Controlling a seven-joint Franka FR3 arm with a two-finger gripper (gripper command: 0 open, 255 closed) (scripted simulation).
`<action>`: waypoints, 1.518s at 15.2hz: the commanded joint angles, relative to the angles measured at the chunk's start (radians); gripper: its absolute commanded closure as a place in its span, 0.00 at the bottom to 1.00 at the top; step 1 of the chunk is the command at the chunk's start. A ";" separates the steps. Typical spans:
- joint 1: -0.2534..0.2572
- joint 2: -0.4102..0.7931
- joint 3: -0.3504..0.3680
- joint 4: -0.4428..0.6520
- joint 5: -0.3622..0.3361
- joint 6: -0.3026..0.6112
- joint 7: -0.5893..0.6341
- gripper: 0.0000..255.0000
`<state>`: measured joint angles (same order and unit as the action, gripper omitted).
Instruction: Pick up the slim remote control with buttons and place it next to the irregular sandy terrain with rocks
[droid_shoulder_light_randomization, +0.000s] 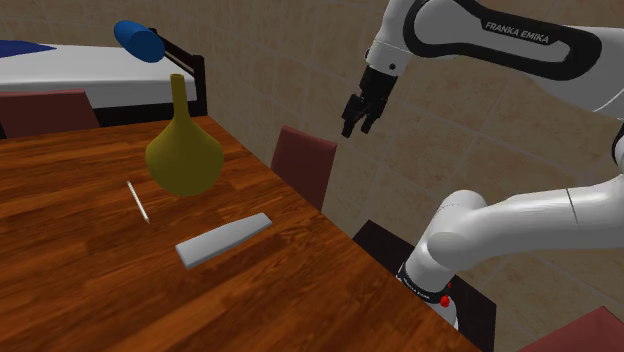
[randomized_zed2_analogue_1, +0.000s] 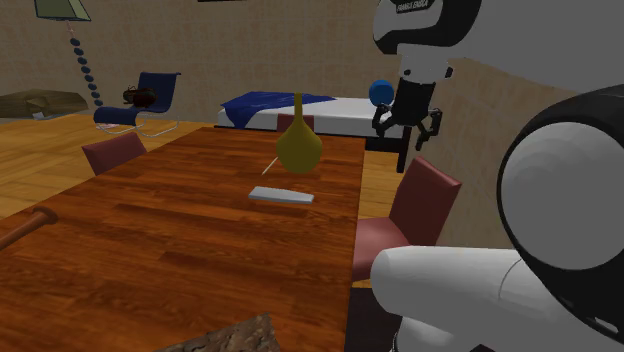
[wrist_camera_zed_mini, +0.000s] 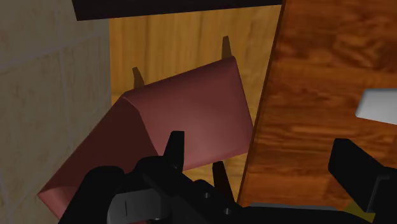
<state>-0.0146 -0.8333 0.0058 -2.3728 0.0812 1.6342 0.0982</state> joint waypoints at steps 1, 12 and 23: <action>0.000 0.000 0.000 0.000 0.000 0.000 0.000 0.00; 0.186 0.343 0.051 0.094 0.008 0.217 -0.324 0.00; 0.337 0.622 0.149 0.203 -0.009 0.354 -0.614 0.00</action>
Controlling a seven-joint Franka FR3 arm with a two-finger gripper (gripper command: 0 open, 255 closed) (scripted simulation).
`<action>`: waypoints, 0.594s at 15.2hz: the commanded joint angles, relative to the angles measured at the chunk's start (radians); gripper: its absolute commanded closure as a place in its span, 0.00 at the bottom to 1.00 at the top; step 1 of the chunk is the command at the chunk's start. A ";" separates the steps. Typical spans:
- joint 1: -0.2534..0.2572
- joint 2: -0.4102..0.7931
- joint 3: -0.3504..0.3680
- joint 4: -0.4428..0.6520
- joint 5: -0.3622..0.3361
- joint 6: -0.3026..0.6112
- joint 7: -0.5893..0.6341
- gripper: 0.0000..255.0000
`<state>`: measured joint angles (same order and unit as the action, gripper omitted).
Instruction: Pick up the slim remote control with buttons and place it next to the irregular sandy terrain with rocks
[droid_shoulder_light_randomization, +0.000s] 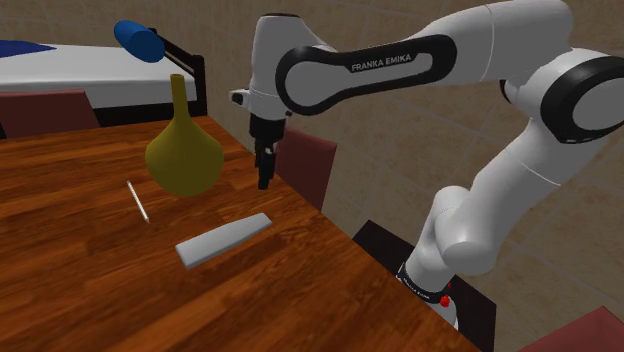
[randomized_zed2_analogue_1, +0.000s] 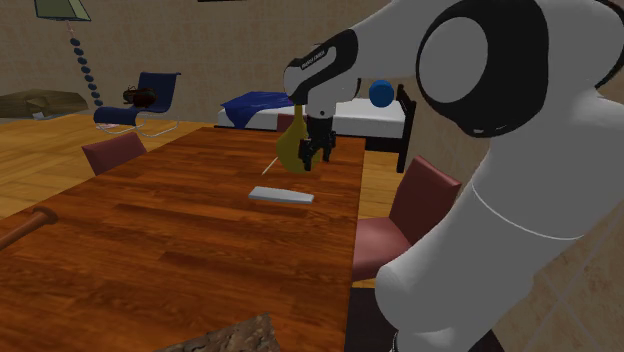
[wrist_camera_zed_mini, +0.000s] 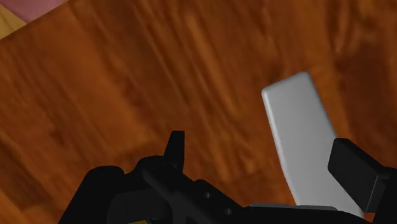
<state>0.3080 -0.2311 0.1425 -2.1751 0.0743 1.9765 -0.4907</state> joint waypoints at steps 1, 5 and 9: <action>0.027 0.041 0.023 0.013 -0.006 0.023 -0.049 0.00; 0.076 0.119 0.067 0.038 -0.025 0.063 -0.144 0.00; 0.121 0.182 0.110 0.051 -0.048 0.101 -0.227 0.00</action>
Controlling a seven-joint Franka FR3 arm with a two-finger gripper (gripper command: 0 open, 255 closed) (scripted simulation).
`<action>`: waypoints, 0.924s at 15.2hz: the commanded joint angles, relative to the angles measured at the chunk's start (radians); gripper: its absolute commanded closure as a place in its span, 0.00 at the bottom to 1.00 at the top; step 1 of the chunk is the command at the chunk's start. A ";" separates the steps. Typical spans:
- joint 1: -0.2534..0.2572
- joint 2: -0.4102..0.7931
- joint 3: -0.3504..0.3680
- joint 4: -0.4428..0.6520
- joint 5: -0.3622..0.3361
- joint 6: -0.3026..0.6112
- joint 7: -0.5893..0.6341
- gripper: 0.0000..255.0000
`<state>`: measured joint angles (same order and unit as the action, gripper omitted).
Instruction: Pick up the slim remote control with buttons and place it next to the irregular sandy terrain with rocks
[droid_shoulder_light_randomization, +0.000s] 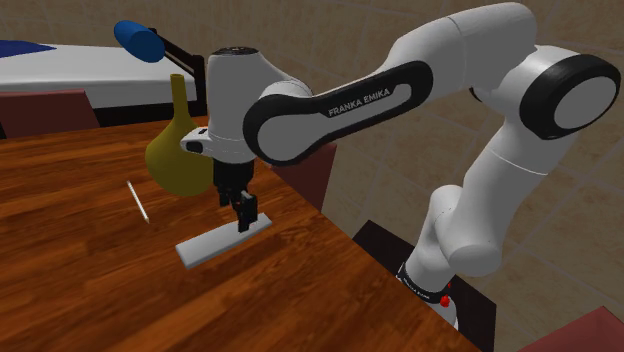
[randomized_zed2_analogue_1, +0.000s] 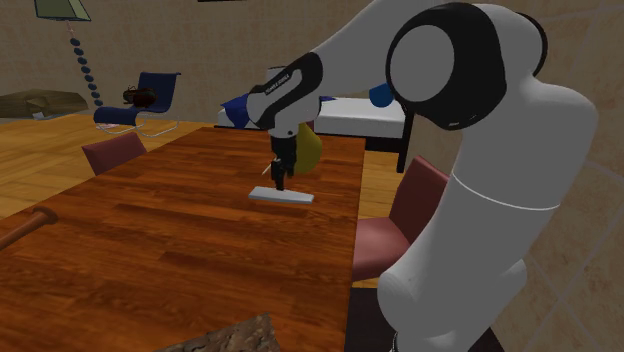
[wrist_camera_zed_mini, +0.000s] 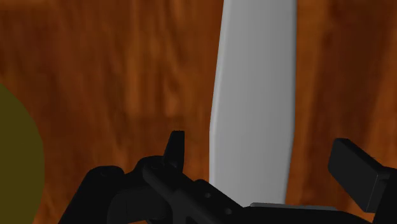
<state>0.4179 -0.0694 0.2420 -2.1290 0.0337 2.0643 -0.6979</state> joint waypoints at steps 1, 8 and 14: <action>0.011 0.025 0.011 -0.003 -0.008 0.026 -0.019 0.00; 0.012 0.064 0.013 -0.053 -0.018 0.113 -0.012 0.00; 0.012 0.064 0.013 -0.053 -0.018 0.113 -0.012 0.00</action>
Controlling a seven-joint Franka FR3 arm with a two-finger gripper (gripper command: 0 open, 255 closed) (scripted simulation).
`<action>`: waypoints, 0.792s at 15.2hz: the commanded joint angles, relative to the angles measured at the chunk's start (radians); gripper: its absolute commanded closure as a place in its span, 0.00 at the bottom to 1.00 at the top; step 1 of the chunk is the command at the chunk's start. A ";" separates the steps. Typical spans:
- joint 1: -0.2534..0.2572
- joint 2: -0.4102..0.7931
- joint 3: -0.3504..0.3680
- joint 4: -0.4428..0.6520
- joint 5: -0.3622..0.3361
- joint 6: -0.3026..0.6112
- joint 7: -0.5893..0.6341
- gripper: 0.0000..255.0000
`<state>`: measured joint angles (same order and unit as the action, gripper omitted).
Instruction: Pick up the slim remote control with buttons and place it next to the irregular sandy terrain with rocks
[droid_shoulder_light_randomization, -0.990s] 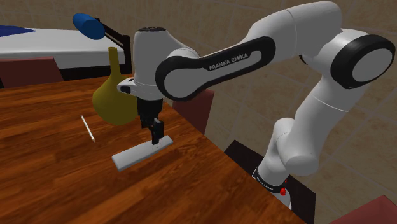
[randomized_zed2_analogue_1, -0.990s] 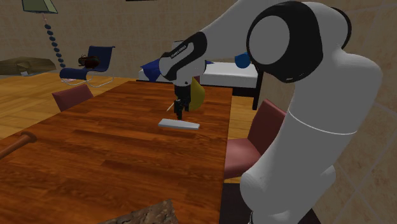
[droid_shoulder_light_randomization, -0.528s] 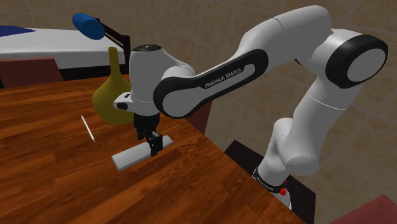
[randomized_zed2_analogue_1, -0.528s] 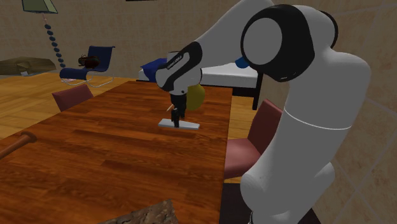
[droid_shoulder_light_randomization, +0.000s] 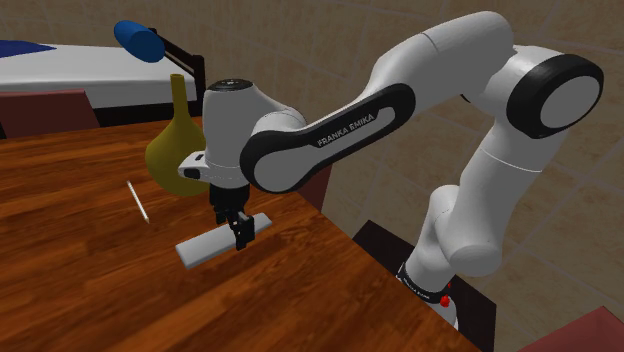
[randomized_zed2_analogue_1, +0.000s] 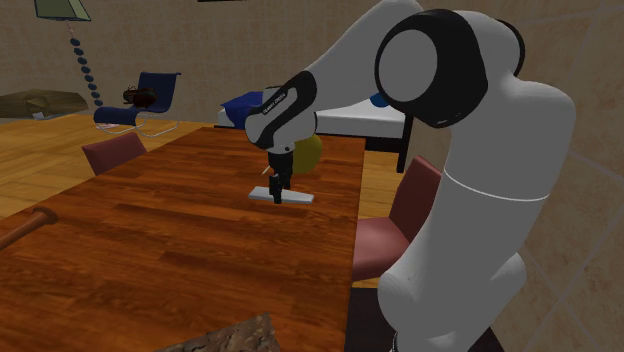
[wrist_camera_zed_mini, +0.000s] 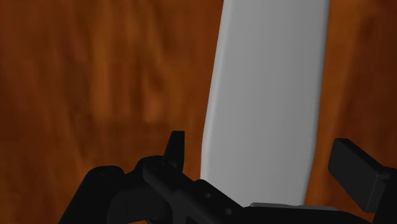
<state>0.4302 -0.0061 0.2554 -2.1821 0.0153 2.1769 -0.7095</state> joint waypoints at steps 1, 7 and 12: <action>0.000 0.000 0.000 0.000 0.000 0.000 0.000 0.00; 0.000 0.000 0.000 0.000 0.000 0.000 0.000 1.00; 0.000 -0.006 0.000 0.007 0.002 -0.013 -0.001 1.00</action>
<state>0.4296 -0.0089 0.2548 -2.1793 0.0161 2.1713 -0.7110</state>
